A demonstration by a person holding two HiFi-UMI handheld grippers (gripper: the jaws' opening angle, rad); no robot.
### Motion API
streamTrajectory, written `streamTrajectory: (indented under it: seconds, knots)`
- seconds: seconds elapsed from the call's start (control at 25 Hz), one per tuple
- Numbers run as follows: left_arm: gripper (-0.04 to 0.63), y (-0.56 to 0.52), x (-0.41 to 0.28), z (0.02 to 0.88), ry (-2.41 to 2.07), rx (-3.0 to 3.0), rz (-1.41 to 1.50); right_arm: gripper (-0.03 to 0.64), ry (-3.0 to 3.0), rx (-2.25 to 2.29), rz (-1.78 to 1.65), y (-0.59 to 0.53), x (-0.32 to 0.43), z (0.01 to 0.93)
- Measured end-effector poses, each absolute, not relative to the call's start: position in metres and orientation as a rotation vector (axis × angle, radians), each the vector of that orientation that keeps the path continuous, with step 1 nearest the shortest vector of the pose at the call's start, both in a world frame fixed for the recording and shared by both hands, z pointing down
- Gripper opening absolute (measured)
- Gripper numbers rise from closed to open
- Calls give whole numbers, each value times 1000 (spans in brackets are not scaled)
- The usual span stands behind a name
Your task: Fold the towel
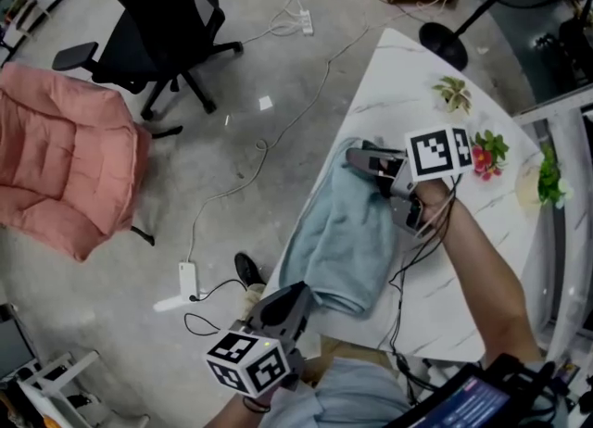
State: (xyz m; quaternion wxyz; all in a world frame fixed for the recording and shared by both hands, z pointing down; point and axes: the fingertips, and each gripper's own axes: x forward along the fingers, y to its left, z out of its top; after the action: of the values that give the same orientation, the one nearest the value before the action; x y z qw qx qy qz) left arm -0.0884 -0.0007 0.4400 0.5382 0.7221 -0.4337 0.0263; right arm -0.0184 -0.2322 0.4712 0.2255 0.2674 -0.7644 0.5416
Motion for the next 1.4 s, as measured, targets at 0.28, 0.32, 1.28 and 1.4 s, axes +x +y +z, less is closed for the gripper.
streamTrajectory:
  seconds: [0.28,0.32,1.28,1.4]
  knots:
    - [15,-10,-114,422,-999,1784,30,235,-2170,713,1387,-208,-31,428]
    - [15,-11,-117,418,-989,1797,27,236,-2170,729,1387,-204,-29,422]
    - [14,9,-184,428,-723,1986,235,128,-1962,946,617,8,-80,486]
    - [14,11,-184,427,-705,1996,237,85,-1988,996,642,5,-79,477]
